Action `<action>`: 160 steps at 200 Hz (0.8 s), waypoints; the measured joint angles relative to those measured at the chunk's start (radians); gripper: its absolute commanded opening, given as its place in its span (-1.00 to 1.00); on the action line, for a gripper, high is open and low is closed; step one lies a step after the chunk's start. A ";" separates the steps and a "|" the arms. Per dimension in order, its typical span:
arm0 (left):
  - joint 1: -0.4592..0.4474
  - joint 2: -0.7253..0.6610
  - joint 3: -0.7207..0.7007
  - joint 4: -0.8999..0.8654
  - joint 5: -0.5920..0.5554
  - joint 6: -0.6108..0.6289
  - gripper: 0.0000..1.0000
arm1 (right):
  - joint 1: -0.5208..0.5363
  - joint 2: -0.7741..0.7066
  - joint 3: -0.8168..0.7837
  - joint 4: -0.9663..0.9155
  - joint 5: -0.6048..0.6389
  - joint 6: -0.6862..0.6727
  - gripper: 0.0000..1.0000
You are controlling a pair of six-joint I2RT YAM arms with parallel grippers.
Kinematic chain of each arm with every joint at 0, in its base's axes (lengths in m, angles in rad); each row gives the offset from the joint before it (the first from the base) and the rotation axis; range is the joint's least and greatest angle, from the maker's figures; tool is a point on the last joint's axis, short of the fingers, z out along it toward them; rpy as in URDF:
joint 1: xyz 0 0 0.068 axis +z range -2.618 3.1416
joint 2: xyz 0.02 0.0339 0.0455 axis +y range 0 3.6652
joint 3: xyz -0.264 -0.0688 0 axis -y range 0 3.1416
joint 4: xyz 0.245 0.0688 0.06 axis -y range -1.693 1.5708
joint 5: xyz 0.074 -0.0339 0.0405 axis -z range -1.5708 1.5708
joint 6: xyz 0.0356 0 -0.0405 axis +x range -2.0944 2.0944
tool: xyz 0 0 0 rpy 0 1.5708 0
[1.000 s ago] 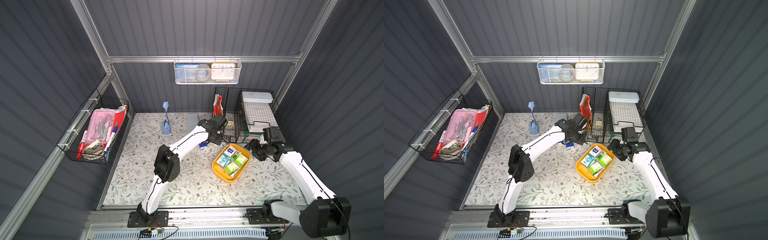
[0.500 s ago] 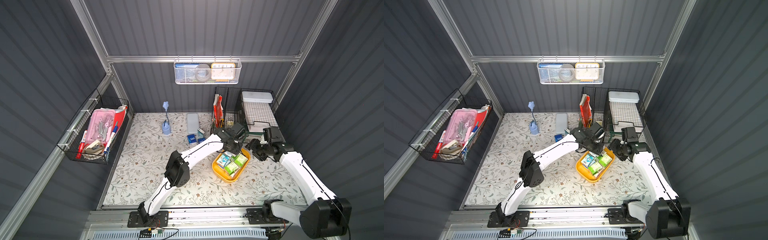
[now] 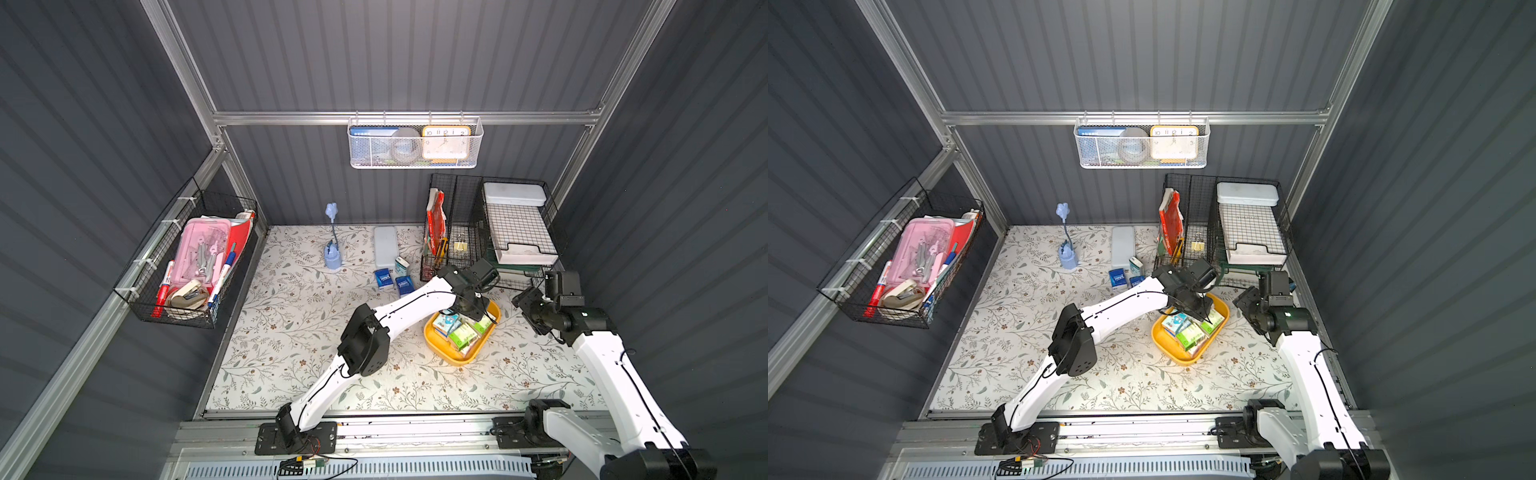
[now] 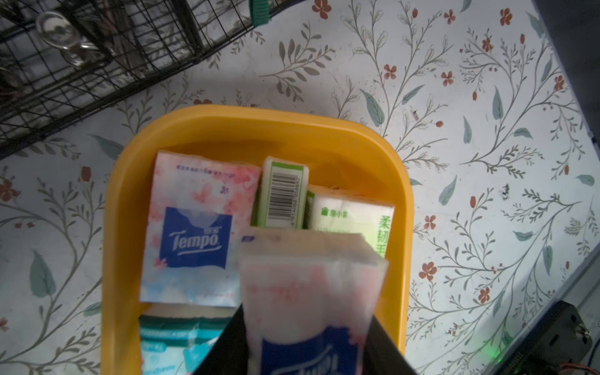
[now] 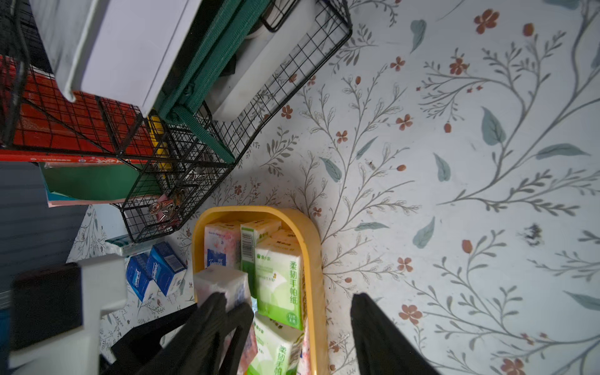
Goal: Put the pocket tissues into the storage box
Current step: Place the pocket tissues in the storage box.
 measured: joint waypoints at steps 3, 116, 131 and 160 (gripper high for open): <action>0.000 0.006 0.004 0.000 0.000 0.000 -0.07 | -0.001 -0.001 0.000 0.000 0.000 0.000 0.30; 0.010 0.021 0.037 -0.009 0.024 0.000 0.74 | -0.005 0.010 0.000 0.020 -0.054 -0.003 0.30; 0.021 -0.015 0.037 -0.008 0.031 -0.002 0.68 | -0.005 0.015 0.000 0.022 -0.065 -0.006 0.29; 0.065 -0.109 0.035 0.009 0.052 -0.008 0.57 | -0.005 0.037 0.004 0.021 -0.086 -0.014 0.29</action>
